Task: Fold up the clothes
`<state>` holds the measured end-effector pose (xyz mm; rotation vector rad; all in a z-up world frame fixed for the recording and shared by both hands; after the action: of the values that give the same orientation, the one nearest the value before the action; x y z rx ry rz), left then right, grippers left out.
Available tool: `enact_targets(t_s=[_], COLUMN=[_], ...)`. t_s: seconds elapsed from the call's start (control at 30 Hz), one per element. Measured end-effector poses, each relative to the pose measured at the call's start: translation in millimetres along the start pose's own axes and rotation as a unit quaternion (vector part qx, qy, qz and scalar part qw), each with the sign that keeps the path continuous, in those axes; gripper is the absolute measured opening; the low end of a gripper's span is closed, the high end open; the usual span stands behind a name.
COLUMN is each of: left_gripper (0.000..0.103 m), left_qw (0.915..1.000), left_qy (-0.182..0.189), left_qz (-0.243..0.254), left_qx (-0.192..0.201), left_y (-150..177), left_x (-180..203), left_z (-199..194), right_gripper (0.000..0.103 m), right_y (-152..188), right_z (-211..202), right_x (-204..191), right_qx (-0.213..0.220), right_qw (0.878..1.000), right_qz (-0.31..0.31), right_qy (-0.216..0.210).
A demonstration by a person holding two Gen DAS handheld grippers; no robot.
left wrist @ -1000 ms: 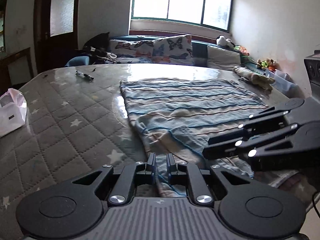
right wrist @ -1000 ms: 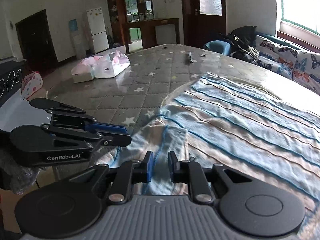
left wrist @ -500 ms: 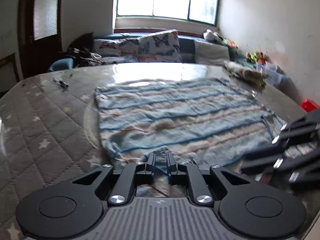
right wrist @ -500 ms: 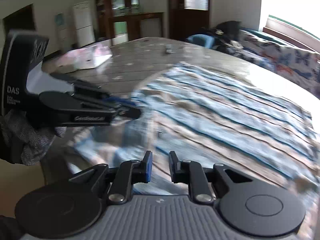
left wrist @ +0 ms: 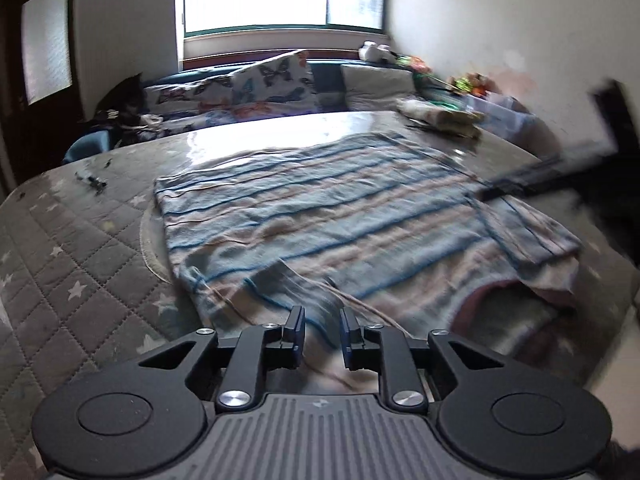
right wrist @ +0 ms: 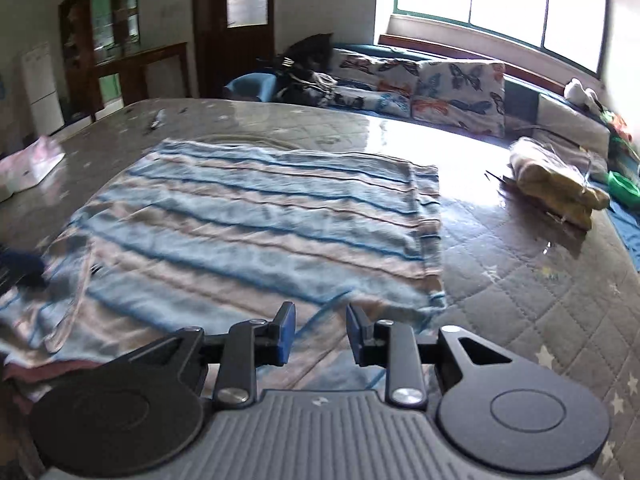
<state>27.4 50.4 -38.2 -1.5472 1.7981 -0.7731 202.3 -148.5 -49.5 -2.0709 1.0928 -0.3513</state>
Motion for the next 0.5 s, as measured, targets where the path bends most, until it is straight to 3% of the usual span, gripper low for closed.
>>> enact_targets(t_s=[0.1,0.2,0.33,0.5], left_gripper=[0.030,0.031,0.043,0.043], left_qw=[0.9996,0.9984,0.9958,0.9911], left_qy=[0.020,0.032,0.045,0.041], left_qz=[0.017,0.044,0.079,0.127], left_qx=[-0.005,-0.013,-0.012,0.000], left_y=[9.5,20.4,30.5,37.3], left_x=[5.3,12.0,24.0,39.6], left_z=[-16.4,-28.2,-36.7,-33.6], right_gripper=[0.027,0.028,0.035,0.043], right_y=[2.3,5.4,5.9,15.0], right_z=[11.9,23.3,11.6,-11.4], right_x=[8.2,14.7,7.7,-11.6], right_qx=[-0.007,-0.015,-0.014,-0.020], right_qw=[1.000,1.000,1.000,0.999], right_qz=[0.006,0.011,-0.004,-0.044], right_qy=[0.003,0.005,0.003,-0.006])
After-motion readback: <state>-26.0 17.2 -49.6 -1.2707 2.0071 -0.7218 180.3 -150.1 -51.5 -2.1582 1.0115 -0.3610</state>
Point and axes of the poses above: each gripper's, at about its wrist camera, not at the fingertips, and z roughly the way its jaws point, x to its right, y to its underside, the point moved 9 cm from there along z, roughly the way its jaws point, and after that the axes turned 9 degrees about -y, right-handed, at the moved point
